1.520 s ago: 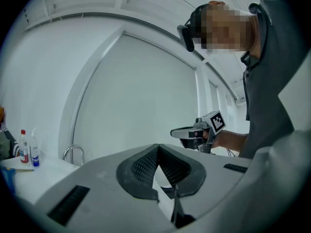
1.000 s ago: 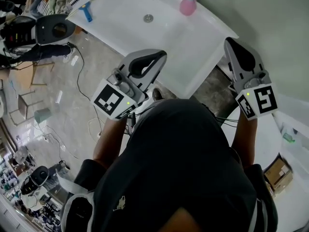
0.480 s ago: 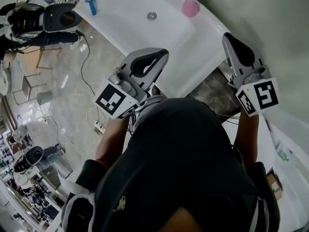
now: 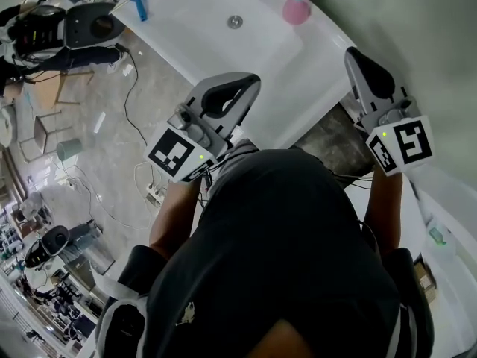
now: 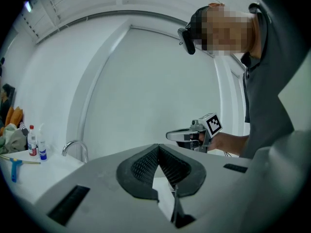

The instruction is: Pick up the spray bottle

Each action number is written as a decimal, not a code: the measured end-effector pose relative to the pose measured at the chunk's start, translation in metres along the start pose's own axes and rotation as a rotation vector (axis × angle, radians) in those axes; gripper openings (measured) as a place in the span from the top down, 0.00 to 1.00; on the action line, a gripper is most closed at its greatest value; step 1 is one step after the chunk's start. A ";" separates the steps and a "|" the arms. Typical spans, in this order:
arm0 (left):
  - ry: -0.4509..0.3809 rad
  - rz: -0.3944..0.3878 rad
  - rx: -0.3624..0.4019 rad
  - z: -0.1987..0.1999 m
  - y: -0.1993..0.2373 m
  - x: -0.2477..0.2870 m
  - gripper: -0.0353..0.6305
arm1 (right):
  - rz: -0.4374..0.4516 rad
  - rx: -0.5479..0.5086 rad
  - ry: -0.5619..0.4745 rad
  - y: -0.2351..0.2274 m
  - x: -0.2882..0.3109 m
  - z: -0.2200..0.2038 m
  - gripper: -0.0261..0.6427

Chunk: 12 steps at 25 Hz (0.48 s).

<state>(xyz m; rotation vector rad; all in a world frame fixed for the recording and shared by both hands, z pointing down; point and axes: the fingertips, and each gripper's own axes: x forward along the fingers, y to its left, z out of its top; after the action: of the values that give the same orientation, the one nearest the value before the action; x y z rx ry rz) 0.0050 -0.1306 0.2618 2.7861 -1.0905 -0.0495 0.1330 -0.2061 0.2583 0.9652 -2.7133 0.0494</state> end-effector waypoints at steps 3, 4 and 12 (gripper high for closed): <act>-0.006 -0.055 -0.015 -0.007 0.033 0.000 0.94 | -0.046 0.004 0.030 0.002 0.025 -0.003 0.95; -0.006 -0.072 -0.027 -0.008 0.041 0.001 0.94 | -0.060 0.004 0.042 0.003 0.031 -0.004 0.95; -0.033 -0.168 -0.068 -0.004 0.044 0.015 0.94 | -0.170 -0.016 0.112 -0.008 0.010 -0.003 0.95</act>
<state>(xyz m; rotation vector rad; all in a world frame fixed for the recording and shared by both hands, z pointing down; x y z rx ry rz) -0.0128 -0.1723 0.2729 2.8179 -0.8422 -0.1490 0.1313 -0.2183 0.2630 1.1487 -2.5178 0.0475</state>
